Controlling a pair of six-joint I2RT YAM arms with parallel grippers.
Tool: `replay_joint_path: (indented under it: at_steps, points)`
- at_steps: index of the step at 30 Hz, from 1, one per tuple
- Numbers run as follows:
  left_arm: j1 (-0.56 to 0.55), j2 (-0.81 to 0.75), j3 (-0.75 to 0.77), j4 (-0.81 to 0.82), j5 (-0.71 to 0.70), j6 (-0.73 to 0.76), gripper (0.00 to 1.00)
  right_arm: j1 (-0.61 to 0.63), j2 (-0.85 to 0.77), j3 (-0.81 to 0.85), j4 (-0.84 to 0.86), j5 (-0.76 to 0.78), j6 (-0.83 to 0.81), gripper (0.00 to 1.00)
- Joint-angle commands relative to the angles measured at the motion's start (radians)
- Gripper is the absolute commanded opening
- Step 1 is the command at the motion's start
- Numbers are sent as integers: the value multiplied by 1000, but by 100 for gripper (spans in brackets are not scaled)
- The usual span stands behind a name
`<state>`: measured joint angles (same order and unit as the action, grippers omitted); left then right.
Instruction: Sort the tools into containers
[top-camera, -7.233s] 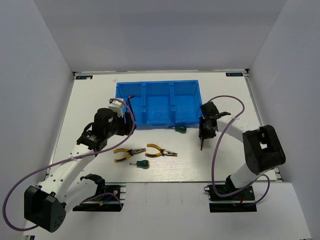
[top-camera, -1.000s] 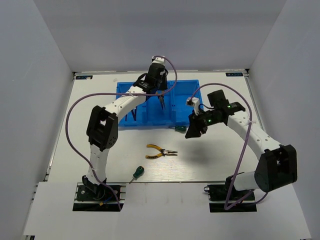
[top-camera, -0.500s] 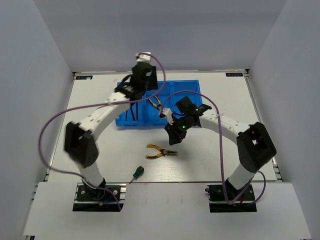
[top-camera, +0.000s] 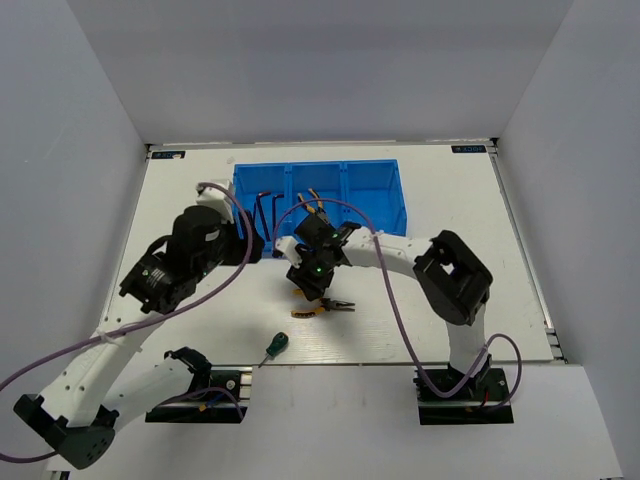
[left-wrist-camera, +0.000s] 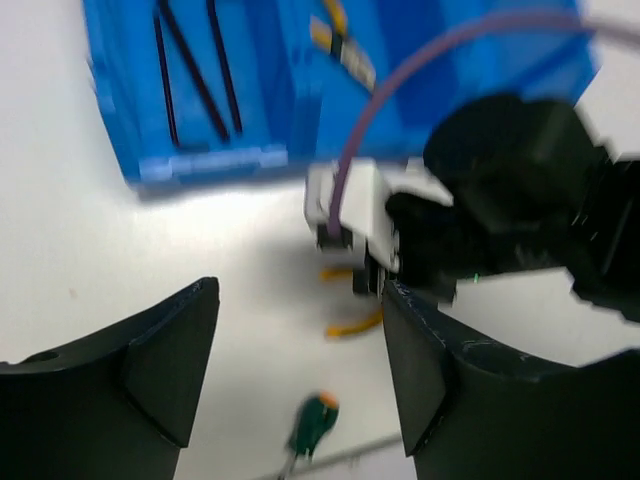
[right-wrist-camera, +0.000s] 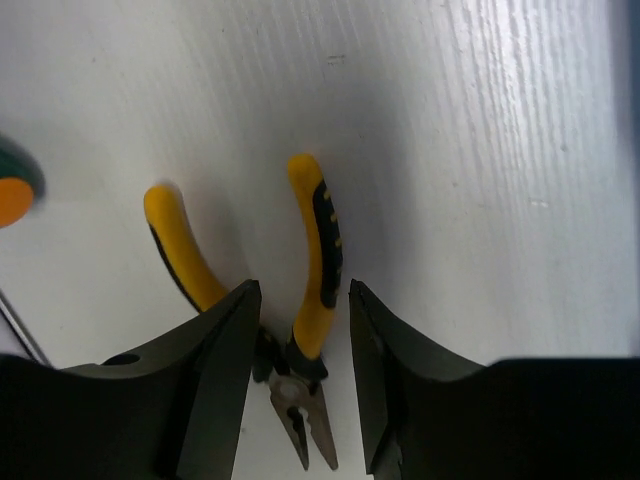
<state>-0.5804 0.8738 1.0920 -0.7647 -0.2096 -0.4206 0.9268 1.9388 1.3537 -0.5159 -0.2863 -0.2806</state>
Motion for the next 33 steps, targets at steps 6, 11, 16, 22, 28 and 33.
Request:
replay_joint_path:
  at_steps: [6,11,16,22,28,33]
  points:
    - [-6,4,40,-214,212,71,76,64,86,65,20,182,40,49]
    - [-6,-15,39,-223,282,109,76,87,118,76,27,202,43,37]
    - [-6,-33,-50,-223,346,97,70,76,100,55,-16,197,9,0]
    - [-6,-68,-81,-225,404,62,66,-20,23,197,-186,90,41,0]
    - [-6,-18,-130,-225,496,62,66,-126,18,516,-303,-5,95,0]
    - [-15,138,-181,-239,523,71,70,-203,65,714,-216,51,181,0]
